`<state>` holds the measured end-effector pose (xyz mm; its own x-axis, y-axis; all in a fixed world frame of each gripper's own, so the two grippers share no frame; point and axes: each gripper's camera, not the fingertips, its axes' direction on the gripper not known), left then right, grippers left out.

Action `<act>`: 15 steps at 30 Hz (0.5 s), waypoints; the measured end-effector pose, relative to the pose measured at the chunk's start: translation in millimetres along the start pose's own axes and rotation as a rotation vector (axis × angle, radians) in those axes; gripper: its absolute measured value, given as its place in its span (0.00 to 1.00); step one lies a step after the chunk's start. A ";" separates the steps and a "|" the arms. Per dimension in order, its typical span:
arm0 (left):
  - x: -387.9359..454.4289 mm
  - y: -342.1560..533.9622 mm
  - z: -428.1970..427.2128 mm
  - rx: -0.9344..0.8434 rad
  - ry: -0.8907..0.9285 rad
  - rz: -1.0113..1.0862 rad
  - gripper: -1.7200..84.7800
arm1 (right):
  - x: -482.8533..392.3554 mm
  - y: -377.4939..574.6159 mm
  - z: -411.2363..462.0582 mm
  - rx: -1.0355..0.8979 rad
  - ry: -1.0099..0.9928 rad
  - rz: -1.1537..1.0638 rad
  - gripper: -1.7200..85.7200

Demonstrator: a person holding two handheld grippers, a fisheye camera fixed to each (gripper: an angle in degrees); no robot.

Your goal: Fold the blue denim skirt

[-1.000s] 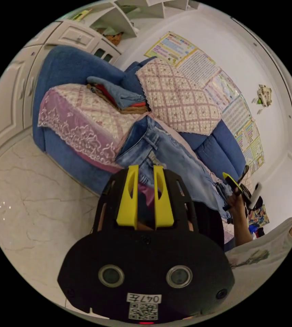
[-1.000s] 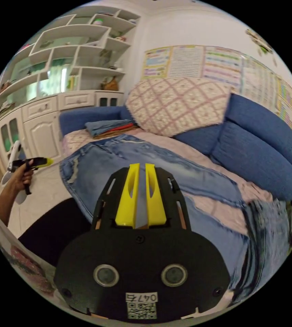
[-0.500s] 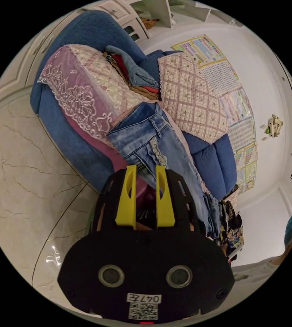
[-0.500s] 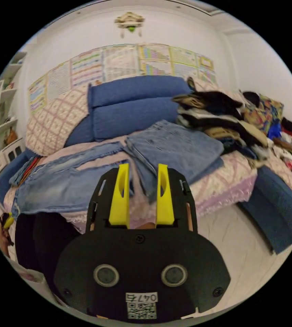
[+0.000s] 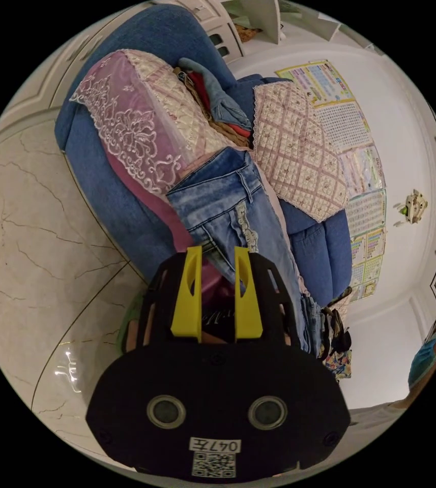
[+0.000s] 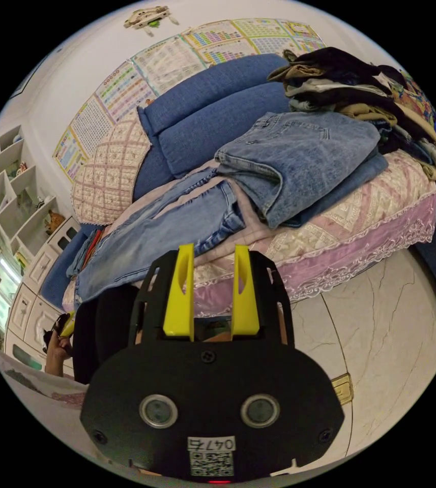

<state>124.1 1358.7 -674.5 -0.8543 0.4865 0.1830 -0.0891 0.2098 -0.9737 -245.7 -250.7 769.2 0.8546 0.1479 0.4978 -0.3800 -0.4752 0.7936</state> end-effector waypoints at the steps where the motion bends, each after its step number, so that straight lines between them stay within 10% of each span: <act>1: 1.1 1.5 2.2 -0.002 -0.008 -0.005 0.14 | 8.6 -0.1 10.1 0.003 0.005 0.001 0.10; 15: 29.1 40.2 35.1 0.032 0.054 0.033 0.07 | 80.4 -48.5 125.8 -0.148 -0.085 -0.011 0.02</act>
<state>77.8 1351.5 -713.1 -0.8285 0.5377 0.1566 -0.0780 0.1661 -0.9830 -114.0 -324.9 726.7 0.8837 0.0754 0.4620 -0.4128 -0.3399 0.8450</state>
